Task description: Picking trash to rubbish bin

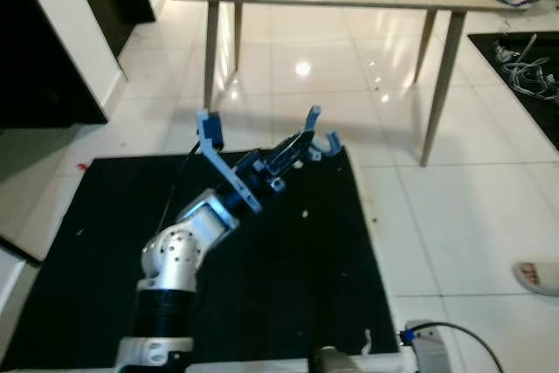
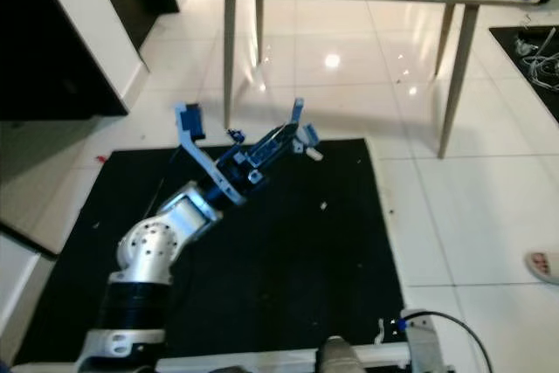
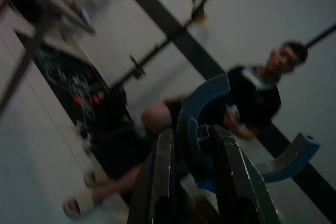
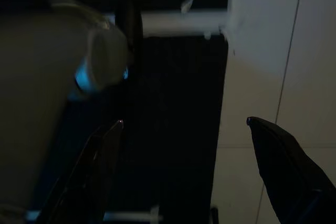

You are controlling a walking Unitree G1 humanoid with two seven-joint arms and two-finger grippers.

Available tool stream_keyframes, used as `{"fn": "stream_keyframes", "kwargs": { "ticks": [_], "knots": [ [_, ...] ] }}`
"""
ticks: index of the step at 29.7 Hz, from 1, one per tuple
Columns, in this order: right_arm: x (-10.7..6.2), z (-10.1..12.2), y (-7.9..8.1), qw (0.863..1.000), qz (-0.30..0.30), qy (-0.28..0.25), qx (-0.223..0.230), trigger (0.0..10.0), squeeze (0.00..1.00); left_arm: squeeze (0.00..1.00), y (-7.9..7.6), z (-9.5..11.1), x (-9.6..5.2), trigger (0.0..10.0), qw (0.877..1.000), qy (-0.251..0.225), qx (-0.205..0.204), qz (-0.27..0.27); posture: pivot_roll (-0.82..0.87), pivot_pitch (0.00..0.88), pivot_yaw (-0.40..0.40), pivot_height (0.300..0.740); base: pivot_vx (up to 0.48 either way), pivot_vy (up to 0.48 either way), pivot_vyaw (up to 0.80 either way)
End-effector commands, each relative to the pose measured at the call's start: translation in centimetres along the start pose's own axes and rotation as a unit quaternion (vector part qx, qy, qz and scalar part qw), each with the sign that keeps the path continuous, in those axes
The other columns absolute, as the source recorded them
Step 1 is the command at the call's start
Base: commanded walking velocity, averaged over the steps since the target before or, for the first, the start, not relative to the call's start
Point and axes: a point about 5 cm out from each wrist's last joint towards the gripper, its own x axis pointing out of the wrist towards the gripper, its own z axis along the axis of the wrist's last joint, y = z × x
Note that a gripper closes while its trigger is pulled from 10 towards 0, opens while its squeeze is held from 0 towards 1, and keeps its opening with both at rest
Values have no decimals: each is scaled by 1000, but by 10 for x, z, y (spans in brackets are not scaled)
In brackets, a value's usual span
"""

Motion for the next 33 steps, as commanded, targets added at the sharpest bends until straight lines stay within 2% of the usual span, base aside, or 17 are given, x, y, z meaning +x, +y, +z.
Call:
{"fn": "stream_keyframes", "kwargs": {
  "ticks": [1,13,21,26,33],
  "knots": [
    [-1,-10,-1,1000,-7,23,-7,10000,0,0,0,-1,0,10000,1000,7,7,4,-51,137,71,740,0,0,-706],
    [-2,-14,-4,999,-24,33,-2,10000,0,0,1,-1,1,10000,1000,6,7,4,-50,136,70,740,0,0,-682],
    [-4,-26,-2,998,-33,54,9,10000,0,0,1,-3,2,10000,1000,8,8,3,-50,136,70,740,0,0,-692],
    [-7,-44,2,996,-32,82,24,10000,0,0,0,-3,2,10000,1000,9,9,2,-50,136,70,740,0,0,-700],
    [-7,-46,4,995,-33,85,32,10000,0,0,0,-3,3,10000,1000,10,9,2,-50,136,70,740,0,0,-704]
  ]
}}
